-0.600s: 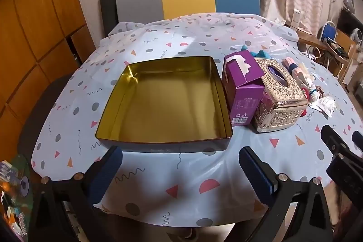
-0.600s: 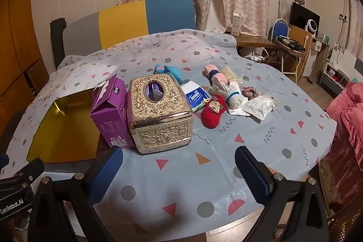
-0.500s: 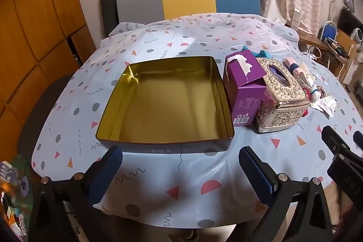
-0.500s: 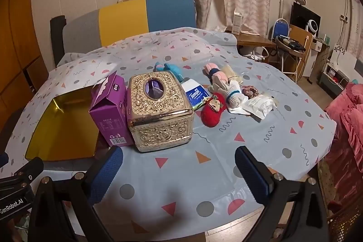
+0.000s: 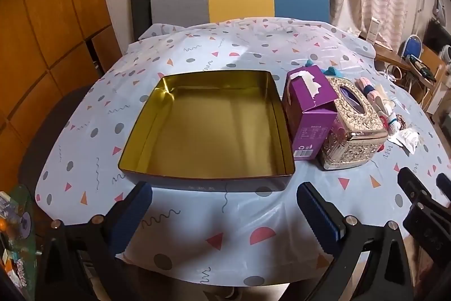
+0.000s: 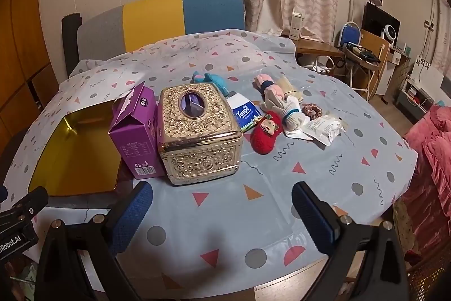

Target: Organize soft objects

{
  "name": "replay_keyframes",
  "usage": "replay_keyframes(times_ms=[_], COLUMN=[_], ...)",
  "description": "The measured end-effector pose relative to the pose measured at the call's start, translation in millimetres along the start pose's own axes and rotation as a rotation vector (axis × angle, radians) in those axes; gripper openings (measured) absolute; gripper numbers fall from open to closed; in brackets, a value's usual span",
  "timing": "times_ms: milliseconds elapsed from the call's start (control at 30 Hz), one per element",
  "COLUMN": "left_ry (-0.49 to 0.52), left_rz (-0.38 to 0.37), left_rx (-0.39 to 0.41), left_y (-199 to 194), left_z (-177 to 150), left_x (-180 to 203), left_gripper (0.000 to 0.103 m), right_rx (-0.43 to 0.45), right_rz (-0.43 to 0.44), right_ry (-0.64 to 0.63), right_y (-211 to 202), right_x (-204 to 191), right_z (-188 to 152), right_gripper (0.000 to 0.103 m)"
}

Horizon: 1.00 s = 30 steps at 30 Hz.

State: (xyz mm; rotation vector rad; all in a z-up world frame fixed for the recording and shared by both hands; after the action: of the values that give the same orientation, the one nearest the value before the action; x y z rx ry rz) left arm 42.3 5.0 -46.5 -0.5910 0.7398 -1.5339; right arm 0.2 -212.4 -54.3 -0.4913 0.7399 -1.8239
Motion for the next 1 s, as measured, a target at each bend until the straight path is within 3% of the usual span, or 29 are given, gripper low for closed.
replay_keyframes(times_ms=[1000], left_ry=[0.027], left_rz=[-0.008], left_rx=[-0.005], left_y=[-1.2], left_z=[-2.4], left_x=[9.2], left_gripper=[0.103], right_rx=[-0.003], right_rz=[-0.008], right_ry=[-0.013], right_y=[0.2], right_x=[-0.5], right_z=[-3.1], right_gripper=[0.101])
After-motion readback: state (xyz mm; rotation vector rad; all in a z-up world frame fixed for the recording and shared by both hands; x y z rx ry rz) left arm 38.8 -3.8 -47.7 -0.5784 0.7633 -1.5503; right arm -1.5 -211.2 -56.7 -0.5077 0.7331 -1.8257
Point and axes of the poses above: each gripper's, at about its wrist camera, not at the fingertips, and y roughly the way its jaws point, x to its right, z to its top, the point moved 5 cm from there along y, roughly the way its jaws point
